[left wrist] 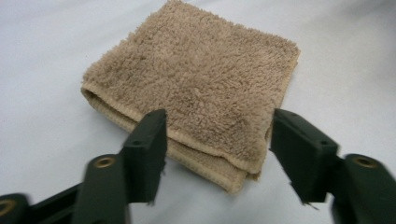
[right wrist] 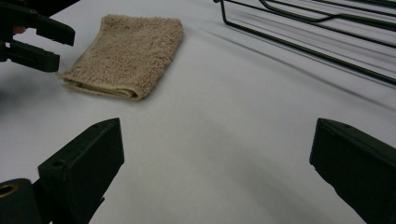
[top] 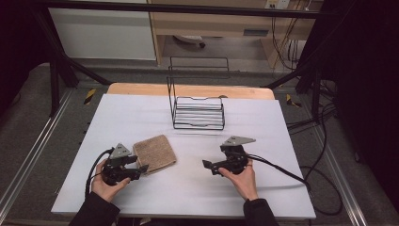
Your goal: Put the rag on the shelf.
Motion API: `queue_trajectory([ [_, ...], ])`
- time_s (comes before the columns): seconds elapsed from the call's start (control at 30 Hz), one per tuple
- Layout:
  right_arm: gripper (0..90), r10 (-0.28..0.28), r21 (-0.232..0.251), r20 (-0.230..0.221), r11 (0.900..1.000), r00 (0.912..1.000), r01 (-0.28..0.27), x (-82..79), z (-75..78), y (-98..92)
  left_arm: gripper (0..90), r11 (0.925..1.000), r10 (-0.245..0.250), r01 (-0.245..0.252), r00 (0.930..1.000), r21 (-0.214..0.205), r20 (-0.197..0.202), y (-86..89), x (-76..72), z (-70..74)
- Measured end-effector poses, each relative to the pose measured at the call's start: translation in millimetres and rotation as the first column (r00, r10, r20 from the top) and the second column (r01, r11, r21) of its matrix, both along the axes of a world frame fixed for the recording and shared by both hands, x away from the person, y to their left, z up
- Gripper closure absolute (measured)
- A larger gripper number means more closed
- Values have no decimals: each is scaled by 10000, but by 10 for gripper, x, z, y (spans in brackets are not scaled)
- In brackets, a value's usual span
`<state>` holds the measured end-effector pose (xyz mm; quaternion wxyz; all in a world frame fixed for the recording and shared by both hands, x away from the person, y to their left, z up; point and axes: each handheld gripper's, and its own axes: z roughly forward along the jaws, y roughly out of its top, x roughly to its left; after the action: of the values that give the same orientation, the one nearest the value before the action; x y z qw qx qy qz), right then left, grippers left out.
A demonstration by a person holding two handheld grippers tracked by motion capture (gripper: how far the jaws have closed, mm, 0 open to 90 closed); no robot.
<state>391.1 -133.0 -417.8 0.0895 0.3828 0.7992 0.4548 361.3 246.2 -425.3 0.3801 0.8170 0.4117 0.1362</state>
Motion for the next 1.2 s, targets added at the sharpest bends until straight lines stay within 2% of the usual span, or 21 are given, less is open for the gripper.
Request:
queue_trajectory([
  [0.13,51,204,-390,-33,9990,9998,-205,92,7,297,212,9999,96,-96,10000,-128,11,74,15,-6],
  [0.27,104,520,-563,-132,9970,9986,-526,175,-20,562,144,9998,43,-44,10000,-173,-22,127,33,-5],
  [0.4,209,816,-517,-352,9952,9960,-833,246,-79,784,109,9996,164,-163,9998,-236,59,179,38,10],
  [0.5,281,940,-540,-544,9938,9941,-970,292,-138,917,104,9988,239,-237,9997,-432,55,223,42,14],
  [0.53,340,1019,-578,-638,9927,9927,-1056,311,-172,988,99,9986,265,-262,9996,-464,67,237,45,13],
  [0.6,359,1086,-583,-673,9919,9918,-1126,322,-192,1019,96,9981,313,-310,9995,-525,41,260,52,10],
  [0.67,436,1165,-642,-843,9904,9896,-1221,355,-233,1098,89,9977,367,-365,9993,-569,24,280,57,6],
  [0.83,496,1207,-594,-1120,9900,9864,-1279,372,-268,1175,82,9966,447,-444,9990,-699,23,320,65,-1],
  [0.93,566,1219,-709,-1222,9888,9850,-1312,365,-300,1206,79,9962,485,-482,9988,-724,20,335,72,-4],
  [1.13,731,1192,-550,-1565,9901,9805,-1292,344,-344,1229,74,9967,502,-499,9987,-645,30,327,71,-10],
  [1.2,800,1085,-514,-1573,9917,9816,-1179,333,-338,1230,70,9969,489,-486,9988,-625,36,325,74,-14],
])
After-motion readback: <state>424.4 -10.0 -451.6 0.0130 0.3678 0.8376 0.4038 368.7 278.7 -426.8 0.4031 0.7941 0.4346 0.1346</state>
